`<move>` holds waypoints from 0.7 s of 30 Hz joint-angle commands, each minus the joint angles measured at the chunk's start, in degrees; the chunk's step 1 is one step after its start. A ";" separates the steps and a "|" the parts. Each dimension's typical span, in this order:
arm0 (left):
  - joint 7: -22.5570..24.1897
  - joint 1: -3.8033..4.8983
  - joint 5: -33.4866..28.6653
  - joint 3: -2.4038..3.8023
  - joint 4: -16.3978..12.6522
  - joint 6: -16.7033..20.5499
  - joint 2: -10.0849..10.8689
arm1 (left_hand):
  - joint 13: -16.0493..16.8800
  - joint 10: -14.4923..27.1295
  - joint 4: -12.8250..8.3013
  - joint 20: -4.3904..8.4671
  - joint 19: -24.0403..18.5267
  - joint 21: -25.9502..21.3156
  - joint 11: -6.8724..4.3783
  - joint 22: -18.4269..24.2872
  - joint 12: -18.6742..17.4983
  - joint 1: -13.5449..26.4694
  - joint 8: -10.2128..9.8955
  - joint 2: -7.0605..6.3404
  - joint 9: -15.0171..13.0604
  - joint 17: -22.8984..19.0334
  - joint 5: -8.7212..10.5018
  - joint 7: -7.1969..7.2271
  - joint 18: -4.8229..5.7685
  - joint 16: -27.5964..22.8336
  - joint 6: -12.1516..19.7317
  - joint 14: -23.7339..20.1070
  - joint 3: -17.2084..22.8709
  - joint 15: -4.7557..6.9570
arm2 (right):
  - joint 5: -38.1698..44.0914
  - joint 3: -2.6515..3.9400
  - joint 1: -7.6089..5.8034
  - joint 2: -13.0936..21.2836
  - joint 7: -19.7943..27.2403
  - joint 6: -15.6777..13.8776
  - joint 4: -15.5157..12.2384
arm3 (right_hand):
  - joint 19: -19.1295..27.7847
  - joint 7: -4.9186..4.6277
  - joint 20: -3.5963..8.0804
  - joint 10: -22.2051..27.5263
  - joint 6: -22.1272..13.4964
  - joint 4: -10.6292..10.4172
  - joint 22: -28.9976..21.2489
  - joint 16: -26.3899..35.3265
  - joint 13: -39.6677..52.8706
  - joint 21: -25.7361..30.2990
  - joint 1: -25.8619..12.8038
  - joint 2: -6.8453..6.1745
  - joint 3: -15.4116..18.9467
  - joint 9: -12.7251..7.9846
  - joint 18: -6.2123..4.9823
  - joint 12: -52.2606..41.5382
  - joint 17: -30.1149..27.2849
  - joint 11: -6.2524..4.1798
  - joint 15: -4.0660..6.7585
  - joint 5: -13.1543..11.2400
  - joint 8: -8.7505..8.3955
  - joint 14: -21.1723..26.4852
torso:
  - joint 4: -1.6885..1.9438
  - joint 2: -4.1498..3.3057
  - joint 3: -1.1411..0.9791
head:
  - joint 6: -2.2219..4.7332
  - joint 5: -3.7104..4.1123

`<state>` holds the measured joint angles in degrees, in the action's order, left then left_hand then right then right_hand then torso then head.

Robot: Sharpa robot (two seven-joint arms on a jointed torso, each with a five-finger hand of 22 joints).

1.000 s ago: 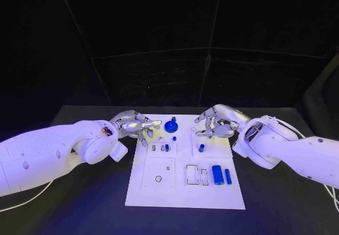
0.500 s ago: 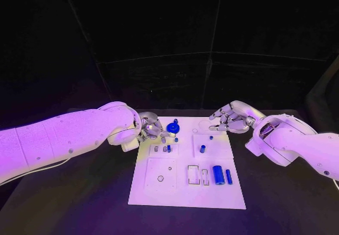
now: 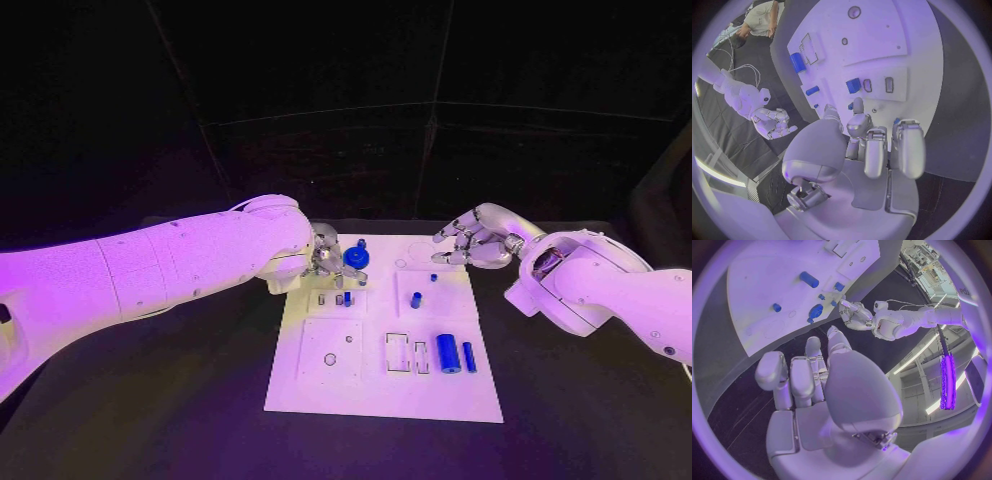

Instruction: Assemble the parts on the task board

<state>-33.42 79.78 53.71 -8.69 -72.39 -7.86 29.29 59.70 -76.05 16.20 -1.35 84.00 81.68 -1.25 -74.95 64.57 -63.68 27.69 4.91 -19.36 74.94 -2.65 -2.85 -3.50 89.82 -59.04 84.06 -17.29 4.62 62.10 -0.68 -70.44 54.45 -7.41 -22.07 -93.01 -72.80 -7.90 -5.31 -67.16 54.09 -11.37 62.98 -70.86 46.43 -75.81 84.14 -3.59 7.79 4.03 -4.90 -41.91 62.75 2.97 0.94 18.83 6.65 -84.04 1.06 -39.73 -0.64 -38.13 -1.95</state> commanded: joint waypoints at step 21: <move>-2.67 0.01 3.30 -0.06 3.58 -9.04 -3.38 | 0.33 0.12 -0.86 0.00 1.33 0.42 0.05 -1.71 0.32 -1.88 1.56 1.75 -1.82 15.06 -0.09 -0.10 0.85 0.18 1.49 5.94 -0.12 0.13 | 0.64 0.03 -0.12 -0.59 -0.77 -0.26 0.67 | 0.47 -0.11 0.32 -0.27 -0.08 -0.12 -0.59 0.89 -0.61 0.82 -0.17 0.72 0.90 -0.13 -0.97 0.21 -0.54 -0.10 0.46 1.42 0.24 -0.37 | 0.08 -0.09 0.18 | -0.82 0.40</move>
<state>-35.51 79.77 56.27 -8.74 -68.90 -14.69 26.00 59.97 -76.05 15.64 -1.35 84.00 81.89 -1.24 -74.94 64.57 -65.11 28.90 6.34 -21.14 74.93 -2.65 -3.05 -3.52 89.82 -58.03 84.07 -17.37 4.61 62.48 -0.68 -70.44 53.93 -8.18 -22.10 -92.35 -72.61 -7.90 -5.12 -67.37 54.09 -11.51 62.44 -70.36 45.87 -75.14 83.83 -3.28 8.24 3.95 -4.89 -41.91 62.26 2.76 0.94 19.99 6.65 -84.04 1.14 -39.82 -0.47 -39.02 -1.67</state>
